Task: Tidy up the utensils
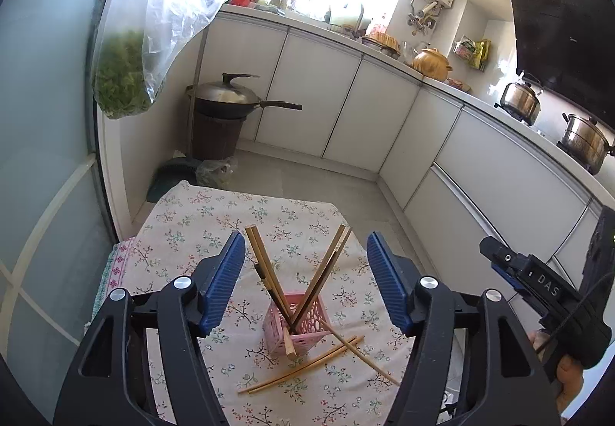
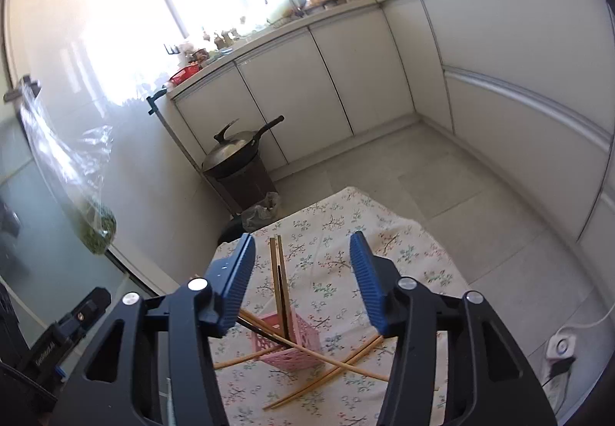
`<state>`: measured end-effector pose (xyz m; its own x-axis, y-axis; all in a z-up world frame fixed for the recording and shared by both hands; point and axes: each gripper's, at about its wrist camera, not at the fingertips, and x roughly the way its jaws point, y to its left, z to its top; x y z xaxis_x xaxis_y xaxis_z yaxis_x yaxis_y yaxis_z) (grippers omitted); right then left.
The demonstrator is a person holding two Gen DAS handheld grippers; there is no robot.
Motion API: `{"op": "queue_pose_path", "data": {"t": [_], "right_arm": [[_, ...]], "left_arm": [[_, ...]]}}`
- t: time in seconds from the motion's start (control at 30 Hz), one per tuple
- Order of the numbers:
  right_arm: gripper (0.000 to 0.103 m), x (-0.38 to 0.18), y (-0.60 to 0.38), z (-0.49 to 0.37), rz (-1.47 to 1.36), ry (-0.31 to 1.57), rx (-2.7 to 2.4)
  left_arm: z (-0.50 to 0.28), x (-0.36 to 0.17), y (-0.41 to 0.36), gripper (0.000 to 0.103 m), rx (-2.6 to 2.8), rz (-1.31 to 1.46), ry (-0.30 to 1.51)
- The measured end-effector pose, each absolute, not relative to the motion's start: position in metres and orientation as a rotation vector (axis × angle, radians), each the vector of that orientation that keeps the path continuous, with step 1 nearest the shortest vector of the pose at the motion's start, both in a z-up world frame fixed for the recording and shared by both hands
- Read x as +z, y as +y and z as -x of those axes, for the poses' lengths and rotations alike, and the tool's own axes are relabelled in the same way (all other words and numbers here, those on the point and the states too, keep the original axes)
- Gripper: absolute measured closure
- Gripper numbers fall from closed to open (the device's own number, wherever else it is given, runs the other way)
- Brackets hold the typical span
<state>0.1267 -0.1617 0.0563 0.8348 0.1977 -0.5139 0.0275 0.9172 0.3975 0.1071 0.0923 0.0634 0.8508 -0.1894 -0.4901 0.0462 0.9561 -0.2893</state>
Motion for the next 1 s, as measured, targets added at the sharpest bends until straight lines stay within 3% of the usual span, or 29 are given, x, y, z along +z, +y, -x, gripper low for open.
{"op": "queue_pose_path", "data": {"t": [0.17, 0.33, 0.47, 0.6, 0.87, 0.93, 0.97, 1.0], "right_arm": [[0.037, 0.030, -0.172, -0.129, -0.444, 0.737, 0.087], [0.037, -0.113, -0.227, -0.110, -1.144, 1.168, 0.081], [0.043, -0.158, -0.238, -0.098, -1.075, 1.268, -0.182], [0.043, -0.182, -0.238, -0.081, -1.125, 1.323, -0.300], [0.042, -0.215, -0.214, -0.108, -1.078, 1.408, -0.473], [0.053, -0.214, -0.203, -0.118, -1.014, 1.429, -0.485], [0.082, -0.214, -0.201, -0.122, -0.993, 1.430, -0.487], [0.085, -0.214, -0.200, -0.125, -0.979, 1.428, -0.492]], "left_arm": [[-0.103, 0.066, 0.097, 0.034, -0.114, 0.276, 0.526], [-0.105, 0.066, 0.107, 0.033, -0.104, 0.313, 0.545], [-0.101, 0.070, 0.108, 0.032, -0.121, 0.324, 0.539], [-0.091, 0.078, 0.109, 0.025, -0.110, 0.299, 0.496], [-0.094, 0.075, 0.117, 0.024, -0.123, 0.329, 0.511], [-0.095, 0.075, 0.121, 0.024, -0.124, 0.341, 0.515], [-0.095, 0.074, 0.123, 0.024, -0.123, 0.348, 0.519], [-0.096, 0.073, 0.124, 0.024, -0.121, 0.354, 0.521]]}}
